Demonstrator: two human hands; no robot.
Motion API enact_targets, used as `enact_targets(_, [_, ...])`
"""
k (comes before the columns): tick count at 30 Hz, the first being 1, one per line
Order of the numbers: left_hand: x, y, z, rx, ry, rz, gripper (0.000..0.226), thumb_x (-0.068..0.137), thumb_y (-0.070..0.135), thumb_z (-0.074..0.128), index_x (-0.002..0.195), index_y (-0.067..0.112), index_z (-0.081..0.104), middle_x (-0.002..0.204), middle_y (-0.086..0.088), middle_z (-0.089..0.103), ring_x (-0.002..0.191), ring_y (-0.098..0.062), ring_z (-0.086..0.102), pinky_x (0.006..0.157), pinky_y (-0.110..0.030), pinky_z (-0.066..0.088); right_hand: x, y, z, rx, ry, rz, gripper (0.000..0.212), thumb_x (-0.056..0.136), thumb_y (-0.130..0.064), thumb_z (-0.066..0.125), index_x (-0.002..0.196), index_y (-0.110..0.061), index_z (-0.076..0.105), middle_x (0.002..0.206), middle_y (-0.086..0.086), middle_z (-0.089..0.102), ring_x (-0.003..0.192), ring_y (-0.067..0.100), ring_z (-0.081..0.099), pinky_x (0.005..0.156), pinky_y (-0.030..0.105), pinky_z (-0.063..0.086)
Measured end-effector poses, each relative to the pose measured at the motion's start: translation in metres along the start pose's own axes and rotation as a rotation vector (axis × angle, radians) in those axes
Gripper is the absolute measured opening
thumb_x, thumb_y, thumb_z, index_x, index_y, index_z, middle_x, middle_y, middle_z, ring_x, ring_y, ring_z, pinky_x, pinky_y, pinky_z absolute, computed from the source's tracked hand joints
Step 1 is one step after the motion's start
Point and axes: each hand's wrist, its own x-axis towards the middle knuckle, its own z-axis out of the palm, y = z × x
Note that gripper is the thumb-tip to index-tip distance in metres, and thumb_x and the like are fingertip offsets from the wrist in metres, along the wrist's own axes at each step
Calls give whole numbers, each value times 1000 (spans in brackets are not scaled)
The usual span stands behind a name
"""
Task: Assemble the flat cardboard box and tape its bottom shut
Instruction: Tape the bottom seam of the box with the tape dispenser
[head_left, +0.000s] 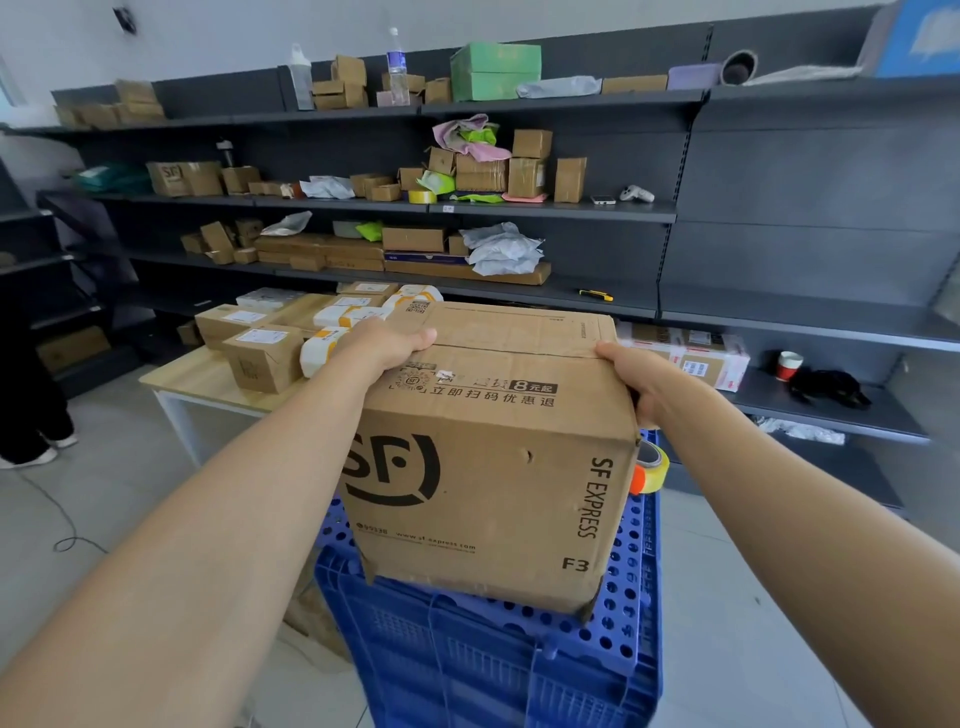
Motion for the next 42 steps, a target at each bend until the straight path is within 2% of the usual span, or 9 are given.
enact_targets(5, [-3, -2, -5, -108, -7, 0, 97, 72, 66, 66, 144, 9, 36, 141, -10, 48, 120, -32, 50, 86, -39, 41, -1, -2, 2, -53, 4, -23, 42, 92, -52, 51, 103, -12, 52, 98, 12, 68, 90, 27, 67, 75, 40, 56])
enact_targets(11, [-7, -4, -2, -51, 67, 0, 71, 83, 55, 61, 134, 7, 45, 113, -8, 57, 100, -29, 56, 79, -38, 44, -3, -3, 1, -111, 50, -55, 34, 98, -44, 45, 95, -11, 49, 90, 10, 63, 77, 22, 61, 59, 35, 49])
enact_targets(14, [-6, -2, -2, -29, 58, 30, 71, 88, 55, 55, 138, 6, 41, 130, -11, 55, 111, -31, 54, 83, -39, 43, -2, -5, 0, -108, 58, -54, 35, 98, -44, 44, 107, -10, 49, 93, 10, 63, 80, 23, 62, 61, 36, 49])
enact_targets(17, [-5, 0, -2, 26, 18, 47, 86, 83, 65, 53, 144, 7, 35, 141, -12, 48, 121, -32, 50, 90, -40, 42, 2, -4, 0, -147, 22, -32, 46, 93, -52, 49, 112, -10, 51, 102, 12, 66, 92, 26, 65, 80, 40, 54])
enact_targets(21, [-1, 3, -1, 56, -24, 60, 87, 83, 64, 55, 143, 4, 36, 142, -13, 47, 122, -32, 49, 83, -36, 38, 7, -5, -1, -149, 2, -17, 51, 91, -52, 54, 118, -9, 51, 110, 13, 67, 100, 28, 66, 92, 43, 52])
enact_targets(25, [7, 1, -2, -13, -61, 39, 92, 76, 66, 62, 142, 6, 38, 141, -11, 48, 121, -31, 50, 88, -38, 41, 10, -6, 0, -135, 7, 19, 55, 86, -54, 58, 120, -11, 50, 111, 13, 68, 103, 31, 64, 99, 53, 46])
enact_targets(32, [4, 3, -3, 15, -59, 43, 105, 70, 74, 61, 147, 10, 30, 147, -10, 42, 128, -31, 45, 92, -39, 40, 7, -8, 4, -205, -2, 26, 63, 83, -62, 56, 120, -11, 51, 112, 14, 67, 104, 33, 64, 99, 54, 46])
enact_targets(38, [-1, 5, 1, 148, -21, 91, 86, 84, 68, 49, 142, 6, 38, 143, -12, 46, 122, -32, 49, 82, -36, 38, 6, -11, 2, -279, 13, 24, 65, 86, -60, 54, 126, -10, 48, 113, 16, 66, 101, 34, 65, 94, 54, 49])
enact_targets(42, [-1, 4, -2, 110, -48, 79, 87, 84, 66, 51, 144, 6, 35, 146, -13, 43, 124, -32, 47, 87, -37, 40, 2, -12, 6, -314, 23, 1, 63, 86, -61, 54, 124, -10, 49, 110, 15, 67, 97, 33, 66, 91, 51, 52])
